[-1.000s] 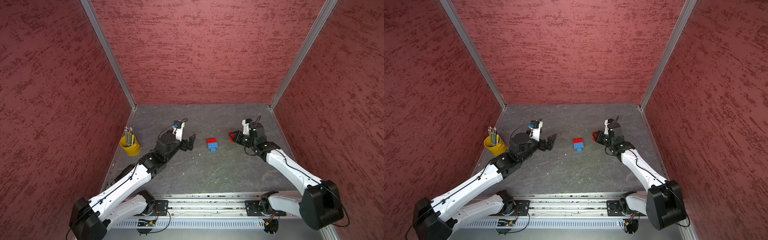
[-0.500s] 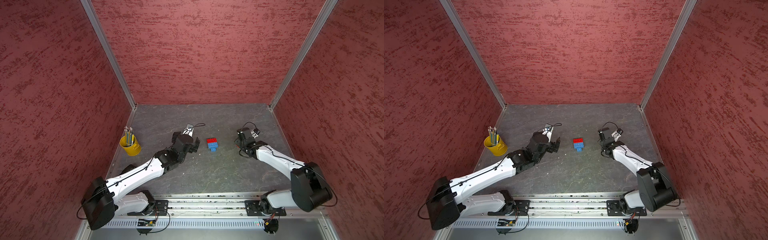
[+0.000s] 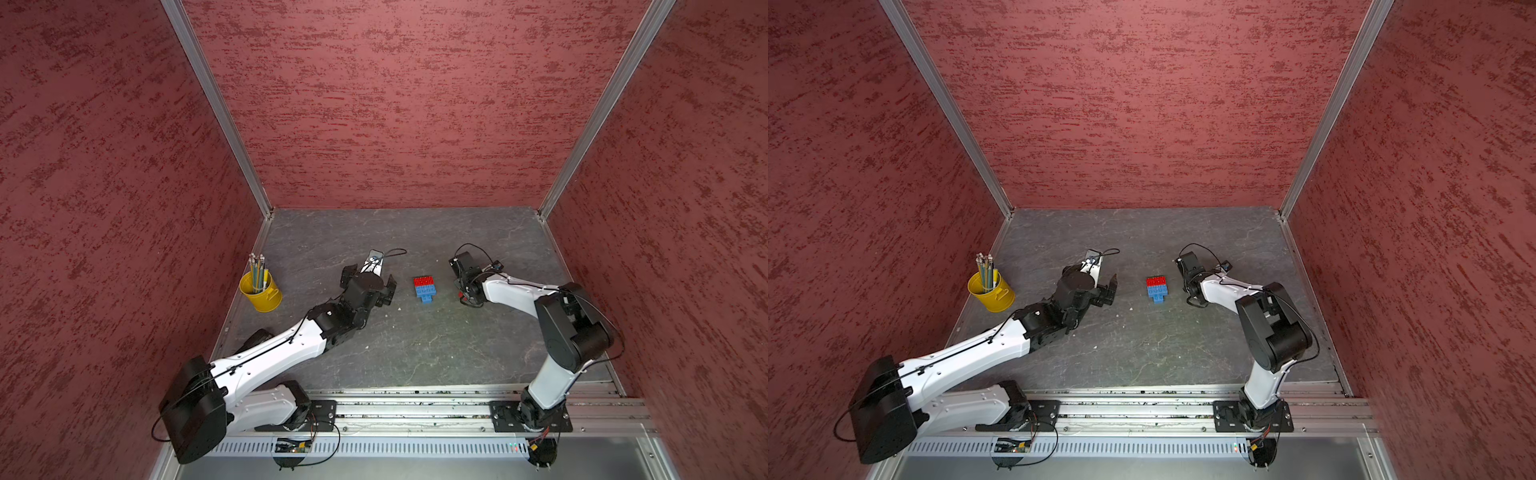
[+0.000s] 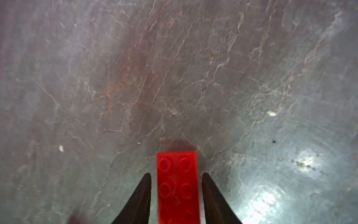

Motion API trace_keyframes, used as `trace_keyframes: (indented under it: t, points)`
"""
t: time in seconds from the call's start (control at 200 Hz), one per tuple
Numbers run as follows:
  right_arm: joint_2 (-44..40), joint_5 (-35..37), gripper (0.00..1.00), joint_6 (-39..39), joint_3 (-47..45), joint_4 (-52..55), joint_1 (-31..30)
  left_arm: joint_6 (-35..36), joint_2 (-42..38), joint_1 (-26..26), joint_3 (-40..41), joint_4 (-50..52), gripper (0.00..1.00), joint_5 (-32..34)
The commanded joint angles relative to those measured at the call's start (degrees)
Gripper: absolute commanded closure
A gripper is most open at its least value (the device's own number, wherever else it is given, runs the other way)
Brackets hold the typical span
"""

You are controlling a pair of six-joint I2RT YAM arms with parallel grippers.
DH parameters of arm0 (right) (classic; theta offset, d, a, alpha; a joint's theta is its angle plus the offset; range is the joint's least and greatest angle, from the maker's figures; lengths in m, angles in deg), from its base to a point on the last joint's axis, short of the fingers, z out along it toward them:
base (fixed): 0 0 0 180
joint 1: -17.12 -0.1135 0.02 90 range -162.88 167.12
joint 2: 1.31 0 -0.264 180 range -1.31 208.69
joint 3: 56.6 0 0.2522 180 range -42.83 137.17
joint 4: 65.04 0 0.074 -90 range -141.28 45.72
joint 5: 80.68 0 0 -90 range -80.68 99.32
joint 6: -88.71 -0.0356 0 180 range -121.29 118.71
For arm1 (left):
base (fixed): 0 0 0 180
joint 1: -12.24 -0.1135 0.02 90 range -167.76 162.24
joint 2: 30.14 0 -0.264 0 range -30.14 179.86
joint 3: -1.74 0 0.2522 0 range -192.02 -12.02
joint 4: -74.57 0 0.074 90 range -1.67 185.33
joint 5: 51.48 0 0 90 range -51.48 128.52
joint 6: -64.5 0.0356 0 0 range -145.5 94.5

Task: Assemble a rectangle with lego
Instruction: Place the lego brick at the center of the board, then pick up the lego brick from the center of the board.

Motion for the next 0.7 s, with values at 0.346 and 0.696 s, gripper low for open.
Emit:
trace_keyframes:
  t: [0.346,0.696]
  points:
    - [-8.7,-14.7,0.15,71.6,13.7,10.7,1.1,3.5,-3.4,-1.1,-3.3,5.6,0.00,-15.0]
    - [-10.7,-27.9,0.14,122.5,10.8,24.7,3.4,4.7,-3.7,-1.2,-6.1,9.9,0.00,-24.2]
